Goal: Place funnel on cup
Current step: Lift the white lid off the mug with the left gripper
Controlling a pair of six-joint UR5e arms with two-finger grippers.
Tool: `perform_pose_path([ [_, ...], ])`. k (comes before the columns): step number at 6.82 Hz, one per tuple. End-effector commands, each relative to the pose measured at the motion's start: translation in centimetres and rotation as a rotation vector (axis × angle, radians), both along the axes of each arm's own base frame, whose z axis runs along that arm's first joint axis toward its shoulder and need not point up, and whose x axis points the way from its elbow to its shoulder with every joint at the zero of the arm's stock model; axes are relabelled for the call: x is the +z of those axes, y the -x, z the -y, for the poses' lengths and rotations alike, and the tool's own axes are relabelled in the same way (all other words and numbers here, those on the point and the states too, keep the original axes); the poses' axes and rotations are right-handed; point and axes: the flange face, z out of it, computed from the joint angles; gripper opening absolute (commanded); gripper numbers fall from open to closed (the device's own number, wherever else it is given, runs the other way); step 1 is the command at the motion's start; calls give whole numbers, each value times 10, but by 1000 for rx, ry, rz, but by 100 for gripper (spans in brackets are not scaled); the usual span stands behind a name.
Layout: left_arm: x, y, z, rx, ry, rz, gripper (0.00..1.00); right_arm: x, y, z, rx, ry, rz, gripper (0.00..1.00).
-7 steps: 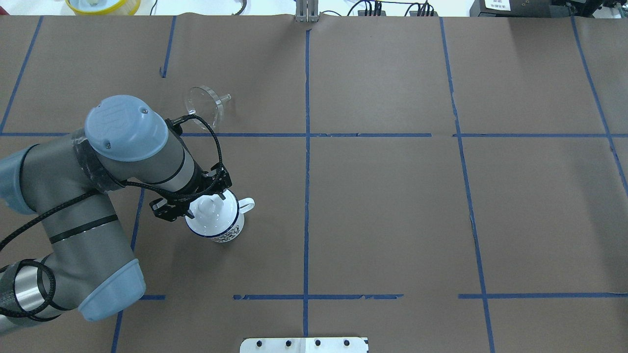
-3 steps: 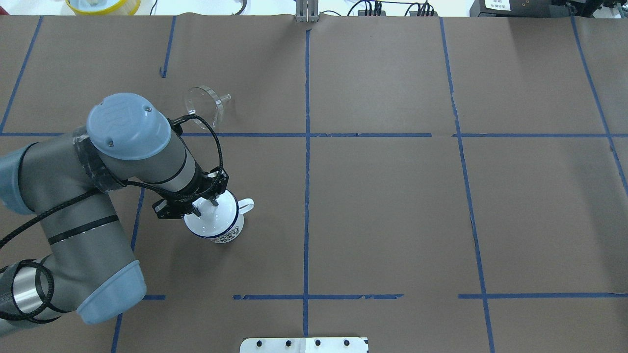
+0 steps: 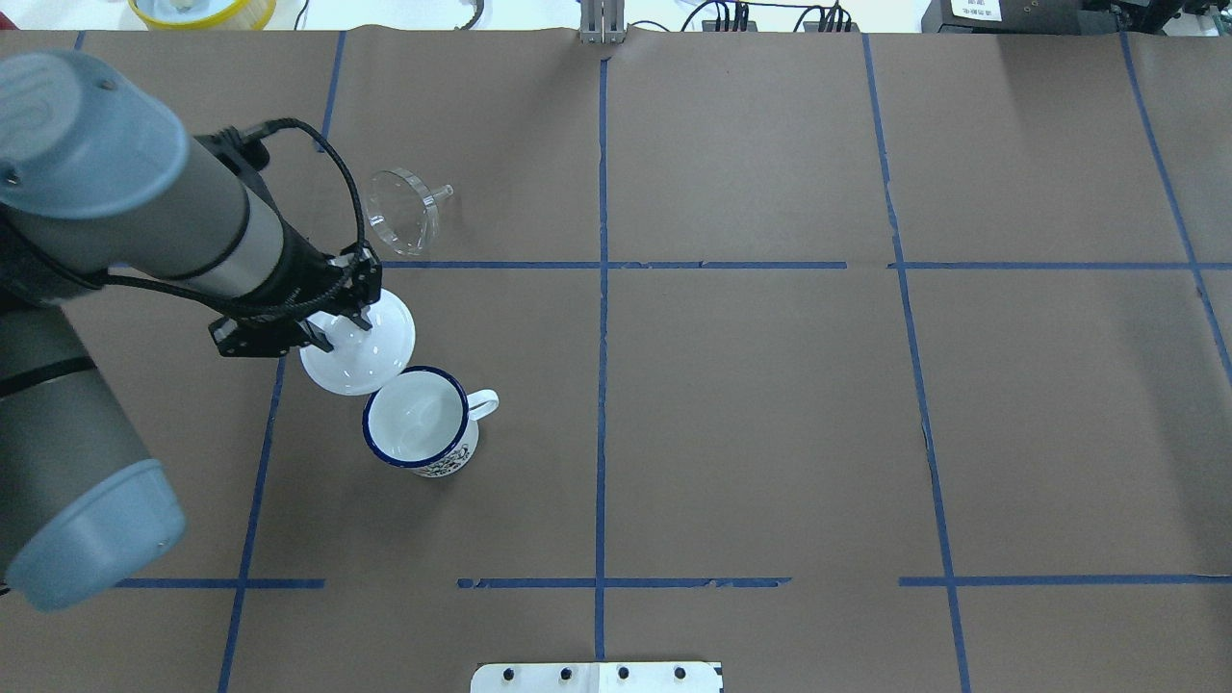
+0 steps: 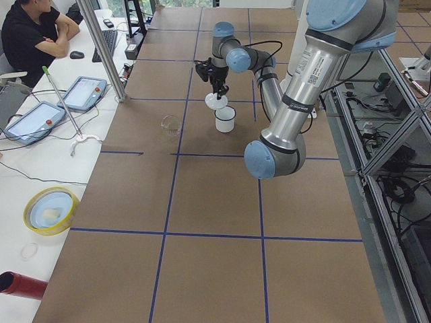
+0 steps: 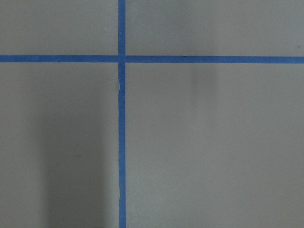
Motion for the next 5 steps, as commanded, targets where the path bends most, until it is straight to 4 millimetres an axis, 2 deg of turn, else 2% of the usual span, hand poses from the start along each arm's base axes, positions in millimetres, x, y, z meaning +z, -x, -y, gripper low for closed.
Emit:
perform_pose_path([
  [1, 61, 67, -6, 109, -141, 83, 0, 0, 0, 0, 0, 1, 0, 100],
  [2, 105, 100, -4, 146, -156, 89, 0, 1, 0, 0, 0, 1, 0, 100],
  [3, 163, 129, -10, 177, -208, 92, 0, 1, 0, 0, 0, 1, 0, 100],
  [4, 230, 162, -15, 154, -264, 88, 0, 1, 0, 0, 0, 1, 0, 100],
  [5, 305, 183, -21, 154, -291, 106, 0, 1, 0, 0, 0, 1, 0, 100],
])
